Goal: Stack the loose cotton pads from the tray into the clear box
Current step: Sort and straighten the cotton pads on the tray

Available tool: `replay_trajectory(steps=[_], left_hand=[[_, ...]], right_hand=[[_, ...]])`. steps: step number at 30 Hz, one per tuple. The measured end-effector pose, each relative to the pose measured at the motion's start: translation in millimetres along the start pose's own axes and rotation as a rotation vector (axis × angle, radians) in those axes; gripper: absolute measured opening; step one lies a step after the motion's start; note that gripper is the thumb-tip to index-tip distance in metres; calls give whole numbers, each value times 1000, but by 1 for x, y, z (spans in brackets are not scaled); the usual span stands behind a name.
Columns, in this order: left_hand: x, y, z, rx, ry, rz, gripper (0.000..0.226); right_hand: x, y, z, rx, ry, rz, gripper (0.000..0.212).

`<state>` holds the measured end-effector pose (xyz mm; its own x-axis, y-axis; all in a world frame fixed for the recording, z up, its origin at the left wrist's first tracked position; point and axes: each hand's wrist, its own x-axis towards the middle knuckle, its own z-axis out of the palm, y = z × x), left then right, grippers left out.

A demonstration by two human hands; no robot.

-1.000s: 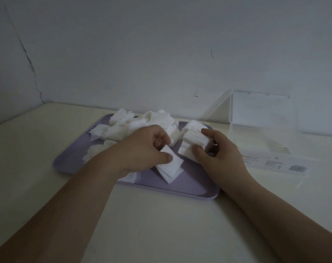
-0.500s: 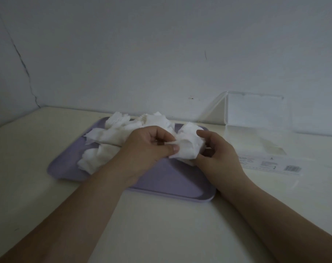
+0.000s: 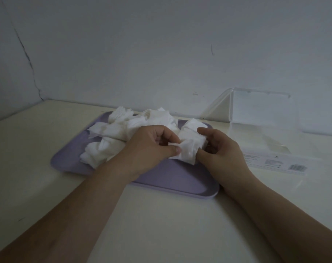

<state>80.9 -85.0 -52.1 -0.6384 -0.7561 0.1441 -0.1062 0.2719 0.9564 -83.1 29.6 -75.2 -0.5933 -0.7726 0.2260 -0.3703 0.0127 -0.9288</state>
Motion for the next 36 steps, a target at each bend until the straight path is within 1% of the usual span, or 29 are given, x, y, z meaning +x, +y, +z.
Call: replay_trajectory(steps=[4,8,10,14,16,18,20,21,23,25,26,27,28,30,31,34,36], left_hand=[[-1,-2,5,7,17,-7,18],[0,-2,10,-16,48,13,19],[0,-3,10,-28,61,18,17],[0,-5,10,15,67,20,14],[1,-5,8,36,81,18,17],[3,-2,4,29,153,8,15],[5,2,-3,-46,200,24,13],[6,4,-7,-94,172,46,13],[4,8,-11,-158,3,93,13],[0,8,-8,-127,-168,104,20],[-1,5,-5,-78,-198,102,23],[-1,2,-2,-19,-188,99,23],[0,-1,0,38,-160,103,22],[2,-6,0,112,-91,104,20],[3,-7,-1,121,-66,105,20],[5,-8,0,102,-15,132,22],[5,-9,3,114,11,149,26]], right_hand=[[0,0,1,33,-45,-15,52],[1,-2,-2,180,-125,46,54],[0,-2,-3,203,-153,45,55],[0,3,1,136,-87,19,44],[3,4,0,123,-69,2,41],[4,6,0,99,-48,-14,42],[4,7,1,67,-32,-28,44],[4,8,1,51,-29,-36,44],[3,8,1,27,-35,-43,45],[2,6,1,17,-58,-40,51],[2,4,2,18,-72,-34,56],[1,3,2,19,-87,-31,57],[1,3,1,13,-100,-38,54],[0,2,1,-6,-114,-61,40],[0,1,1,-23,-110,-71,38],[-1,-1,0,-48,-114,-75,44],[-3,-3,-2,45,-181,-31,45]])
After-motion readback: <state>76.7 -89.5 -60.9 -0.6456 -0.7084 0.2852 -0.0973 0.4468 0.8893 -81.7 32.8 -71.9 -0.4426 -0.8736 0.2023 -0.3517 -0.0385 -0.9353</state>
